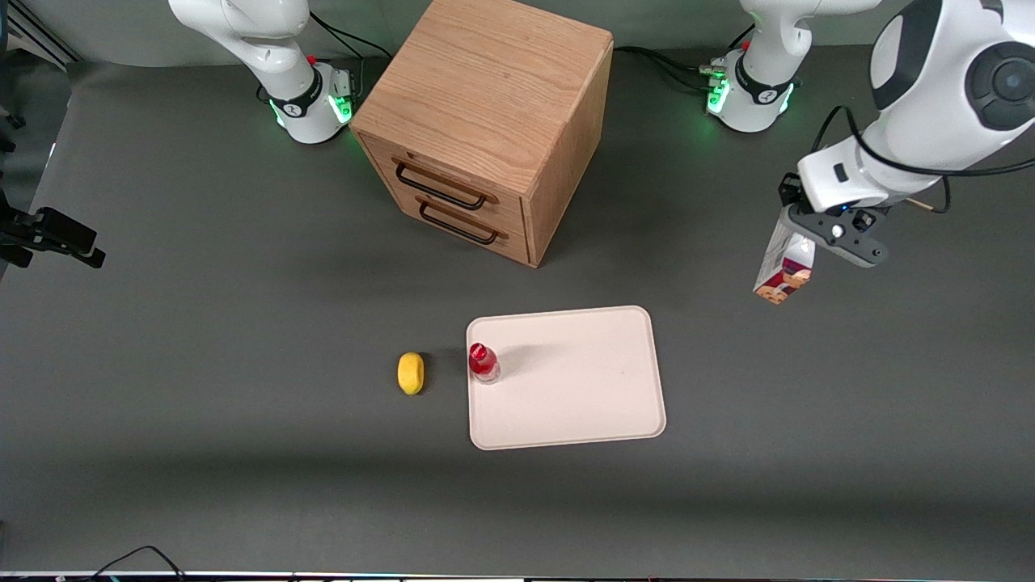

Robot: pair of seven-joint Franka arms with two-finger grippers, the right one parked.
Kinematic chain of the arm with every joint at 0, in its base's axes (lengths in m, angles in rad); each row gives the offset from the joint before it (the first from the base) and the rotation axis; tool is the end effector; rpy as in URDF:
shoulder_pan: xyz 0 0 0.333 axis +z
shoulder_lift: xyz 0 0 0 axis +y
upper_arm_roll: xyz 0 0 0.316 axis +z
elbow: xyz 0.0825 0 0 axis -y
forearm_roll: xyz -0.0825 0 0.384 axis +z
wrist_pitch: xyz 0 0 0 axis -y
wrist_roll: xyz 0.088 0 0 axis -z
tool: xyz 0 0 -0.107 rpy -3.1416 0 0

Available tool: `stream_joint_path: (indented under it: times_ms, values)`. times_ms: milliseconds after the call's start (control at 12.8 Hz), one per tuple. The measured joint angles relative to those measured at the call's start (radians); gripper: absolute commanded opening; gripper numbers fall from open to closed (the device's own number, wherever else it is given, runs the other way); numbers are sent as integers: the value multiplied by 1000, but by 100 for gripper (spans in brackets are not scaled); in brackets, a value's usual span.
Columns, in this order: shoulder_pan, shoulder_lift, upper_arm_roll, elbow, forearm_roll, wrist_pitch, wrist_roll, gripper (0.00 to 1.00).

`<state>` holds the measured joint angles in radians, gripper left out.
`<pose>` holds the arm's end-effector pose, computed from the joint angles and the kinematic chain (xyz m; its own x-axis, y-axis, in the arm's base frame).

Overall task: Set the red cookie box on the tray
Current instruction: 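Lift the box upright and carry it toward the white tray, then lower the upright box onto the tray and open the left gripper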

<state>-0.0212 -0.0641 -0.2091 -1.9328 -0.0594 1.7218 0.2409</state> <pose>0.5095 -0.1272 0.5004 0.8873 -0.4415 -0.1332 -0.4348 -0.8972 0.0775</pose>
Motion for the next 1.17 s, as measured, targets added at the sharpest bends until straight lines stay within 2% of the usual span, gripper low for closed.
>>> stream_joint_path:
  times_ms: [234,623,1013,1169]
  values:
    - [-10,132,-113,107,14,39,-305,0]
    - [-20,336,-204,235,144,150,-645,0]
    - [-57,566,-231,314,247,309,-812,0]
    - [-62,643,-231,331,254,380,-818,0]
